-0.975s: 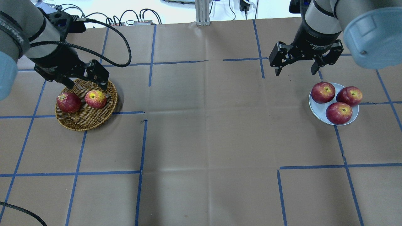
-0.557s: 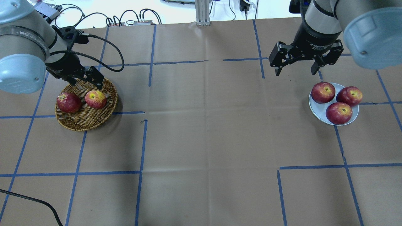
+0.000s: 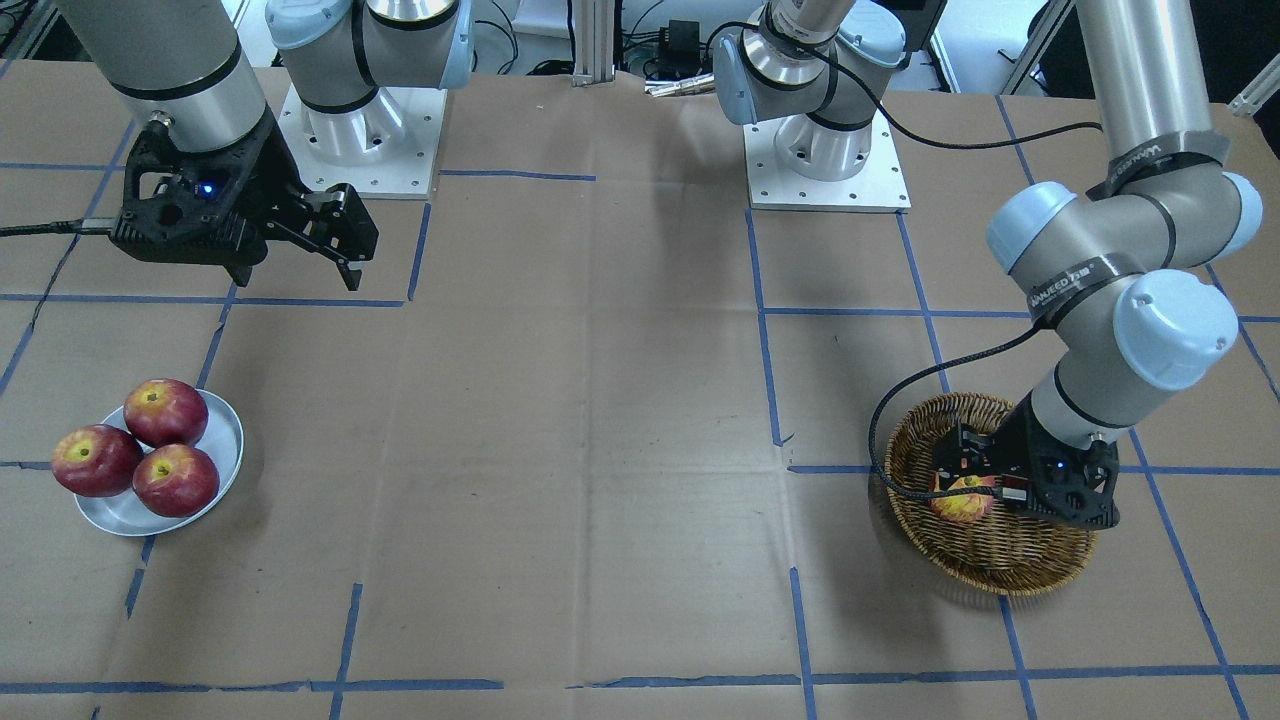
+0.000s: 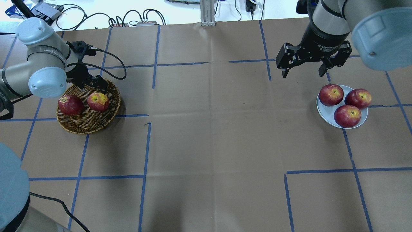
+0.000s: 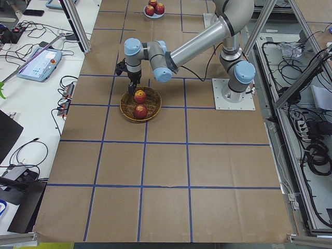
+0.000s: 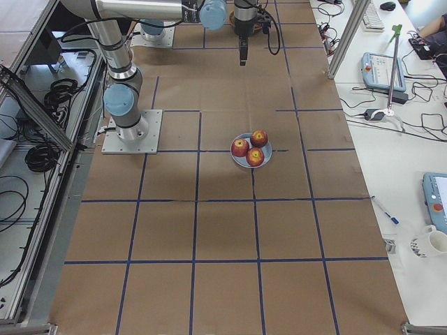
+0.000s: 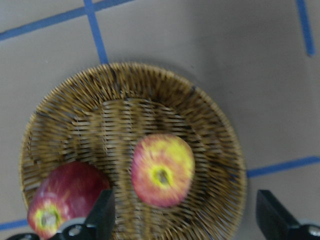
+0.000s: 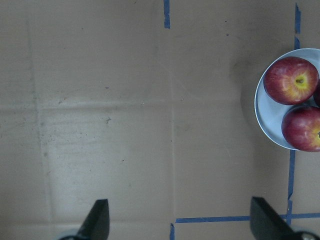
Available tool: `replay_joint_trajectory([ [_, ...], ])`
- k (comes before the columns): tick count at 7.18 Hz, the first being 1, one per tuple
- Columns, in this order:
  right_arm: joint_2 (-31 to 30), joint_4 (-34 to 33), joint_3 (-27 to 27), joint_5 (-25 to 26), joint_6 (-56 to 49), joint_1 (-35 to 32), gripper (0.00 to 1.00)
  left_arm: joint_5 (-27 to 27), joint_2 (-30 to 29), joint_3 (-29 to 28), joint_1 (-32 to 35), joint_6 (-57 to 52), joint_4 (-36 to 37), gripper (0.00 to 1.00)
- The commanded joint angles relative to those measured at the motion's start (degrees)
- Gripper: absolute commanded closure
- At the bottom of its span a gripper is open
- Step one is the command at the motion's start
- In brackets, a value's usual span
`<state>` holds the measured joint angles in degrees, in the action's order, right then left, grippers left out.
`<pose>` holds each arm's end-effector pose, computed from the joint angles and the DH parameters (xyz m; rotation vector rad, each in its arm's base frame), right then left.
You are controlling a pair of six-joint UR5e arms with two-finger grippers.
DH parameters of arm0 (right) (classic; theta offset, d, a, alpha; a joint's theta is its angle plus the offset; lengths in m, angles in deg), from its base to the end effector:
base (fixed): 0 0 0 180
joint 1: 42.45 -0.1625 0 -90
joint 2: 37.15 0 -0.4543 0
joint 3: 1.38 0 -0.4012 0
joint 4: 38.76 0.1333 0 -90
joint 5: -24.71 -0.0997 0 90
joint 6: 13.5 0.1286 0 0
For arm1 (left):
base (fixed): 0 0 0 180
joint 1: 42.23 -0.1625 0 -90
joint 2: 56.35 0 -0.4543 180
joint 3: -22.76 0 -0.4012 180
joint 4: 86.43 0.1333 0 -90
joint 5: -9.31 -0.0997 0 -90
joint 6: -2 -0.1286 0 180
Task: Transfer apple from basket to plate
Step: 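Lower the left gripper onto the yellow-red apple and close on it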
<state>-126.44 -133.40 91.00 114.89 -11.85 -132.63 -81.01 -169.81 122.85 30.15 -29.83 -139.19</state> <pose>0.1345 -0.5090 0.4693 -0.0403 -3.1383 0.0425 0.0622 -0.6339 0.2356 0.3842 3.0845 -0.0873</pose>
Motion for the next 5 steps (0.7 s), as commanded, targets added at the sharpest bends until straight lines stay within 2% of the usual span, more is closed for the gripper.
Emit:
replay_joint_trajectory([
  [1,0.00,0.07,0.07,0.00,0.02,0.00,0.00,-0.12,-2.64,0.99,-0.05,-0.16,3.10,0.01],
  [3,0.00,-0.02,-0.01,0.00,-0.07,0.00,0.00,-0.21,-3.78,1.51,-0.05,-0.16,2.75,0.01],
  [4,0.00,-0.02,-0.01,0.00,-0.07,0.00,0.00,-0.21,-4.31,1.87,-0.05,0.01,2.67,0.04],
  [5,0.00,-0.19,-0.01,0.00,-0.07,0.00,0.00,-0.21,-4.31,2.65,-0.05,0.10,2.76,0.19],
])
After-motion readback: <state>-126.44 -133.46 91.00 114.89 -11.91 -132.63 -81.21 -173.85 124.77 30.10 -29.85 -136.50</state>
